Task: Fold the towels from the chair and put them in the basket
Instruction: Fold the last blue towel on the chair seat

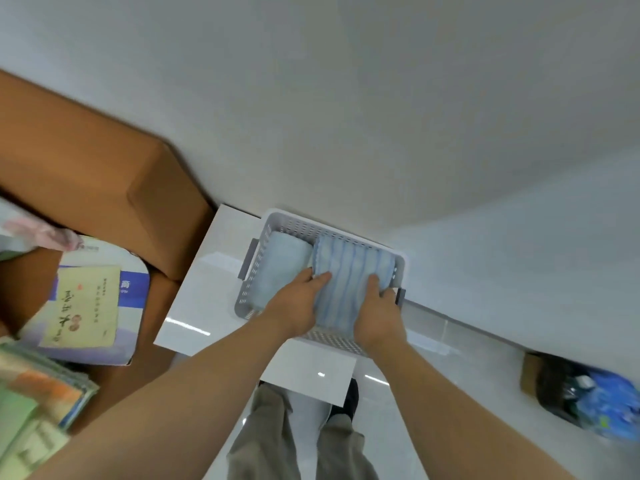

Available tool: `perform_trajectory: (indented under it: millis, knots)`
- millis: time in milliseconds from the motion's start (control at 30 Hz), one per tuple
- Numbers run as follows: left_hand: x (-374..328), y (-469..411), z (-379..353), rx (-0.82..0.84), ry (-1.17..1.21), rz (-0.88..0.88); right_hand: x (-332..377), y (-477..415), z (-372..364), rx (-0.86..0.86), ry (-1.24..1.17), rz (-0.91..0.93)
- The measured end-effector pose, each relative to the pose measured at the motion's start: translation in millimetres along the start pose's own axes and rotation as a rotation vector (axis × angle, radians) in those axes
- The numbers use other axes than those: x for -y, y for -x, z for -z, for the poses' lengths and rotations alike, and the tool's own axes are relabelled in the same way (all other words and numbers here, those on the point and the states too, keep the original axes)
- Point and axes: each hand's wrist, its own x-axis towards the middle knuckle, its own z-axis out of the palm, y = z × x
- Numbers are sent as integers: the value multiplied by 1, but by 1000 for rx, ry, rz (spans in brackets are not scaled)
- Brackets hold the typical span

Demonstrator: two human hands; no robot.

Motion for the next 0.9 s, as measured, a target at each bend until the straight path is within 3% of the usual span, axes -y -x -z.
perform_trajectory:
  millis: [133,300,433,533,700,900]
  knots:
    - [7,-2,-6,74,-72,-10,8,-2,-4,6,221,-19]
    - [13,-2,-4,53,-250,-28,14,-9,-2,-26,728,125]
    - [4,-8,1,-107,-748,-144,7,-29,3,-3,789,118]
    - [-8,-24,2,-43,-1020,-226,2,-45,-2,28,834,152]
    - [-2,-51,1,125,-1083,-103,3,-62,-21,93,912,156]
    - [6,-70,-15,133,-1105,-54,6,-83,-41,82,944,129]
